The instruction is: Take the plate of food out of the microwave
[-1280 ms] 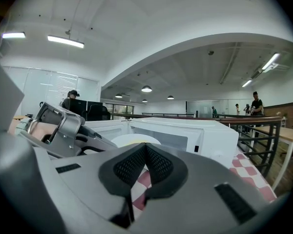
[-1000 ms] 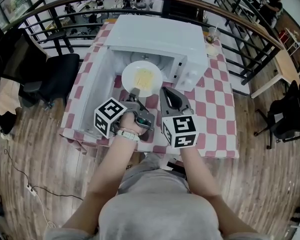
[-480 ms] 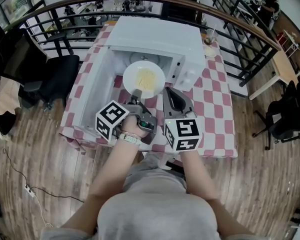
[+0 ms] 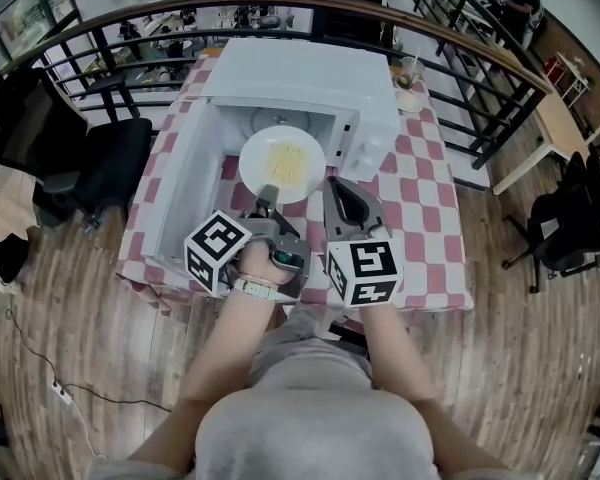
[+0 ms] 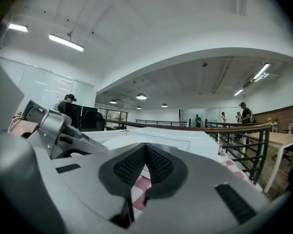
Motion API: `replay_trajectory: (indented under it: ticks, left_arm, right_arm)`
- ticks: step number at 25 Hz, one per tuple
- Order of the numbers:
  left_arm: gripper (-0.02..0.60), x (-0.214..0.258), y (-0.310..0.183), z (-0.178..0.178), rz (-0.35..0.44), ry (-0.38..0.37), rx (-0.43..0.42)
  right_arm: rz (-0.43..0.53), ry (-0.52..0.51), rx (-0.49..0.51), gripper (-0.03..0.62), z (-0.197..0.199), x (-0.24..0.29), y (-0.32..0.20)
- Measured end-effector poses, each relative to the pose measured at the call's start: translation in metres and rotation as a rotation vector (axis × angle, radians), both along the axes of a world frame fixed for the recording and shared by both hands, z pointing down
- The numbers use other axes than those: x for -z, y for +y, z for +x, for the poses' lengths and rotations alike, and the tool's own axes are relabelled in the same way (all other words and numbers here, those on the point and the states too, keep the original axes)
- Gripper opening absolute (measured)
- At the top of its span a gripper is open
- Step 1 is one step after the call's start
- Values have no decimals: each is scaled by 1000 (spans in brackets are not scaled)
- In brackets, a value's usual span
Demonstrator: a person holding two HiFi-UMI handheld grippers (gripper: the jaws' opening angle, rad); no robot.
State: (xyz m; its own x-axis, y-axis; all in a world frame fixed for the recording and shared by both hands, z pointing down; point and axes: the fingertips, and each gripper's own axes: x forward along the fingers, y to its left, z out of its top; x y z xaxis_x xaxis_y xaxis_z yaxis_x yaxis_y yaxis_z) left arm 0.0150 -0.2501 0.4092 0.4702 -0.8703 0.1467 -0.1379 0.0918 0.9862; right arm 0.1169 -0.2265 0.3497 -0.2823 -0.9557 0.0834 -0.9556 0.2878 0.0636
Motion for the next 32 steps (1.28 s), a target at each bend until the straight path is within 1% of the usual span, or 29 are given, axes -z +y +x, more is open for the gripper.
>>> replay_trajectory:
  ticks: [6, 11, 21, 32]
  left_arm:
    - [12, 0, 3, 4, -14, 1, -8]
    - [12, 4, 3, 8, -9, -3, -15]
    - [12, 5, 4, 12, -6, -7, -13]
    - [12, 2, 6, 15, -11, 5, -15]
  right_arm:
    - [-7, -12, -1, 25, 3, 0, 1]
    - [-14, -20, -16, 25, 9, 0, 0]
    - [-21, -24, -10, 25, 12, -2, 0]
    - [-28, -25, -13, 25, 18, -6, 1]
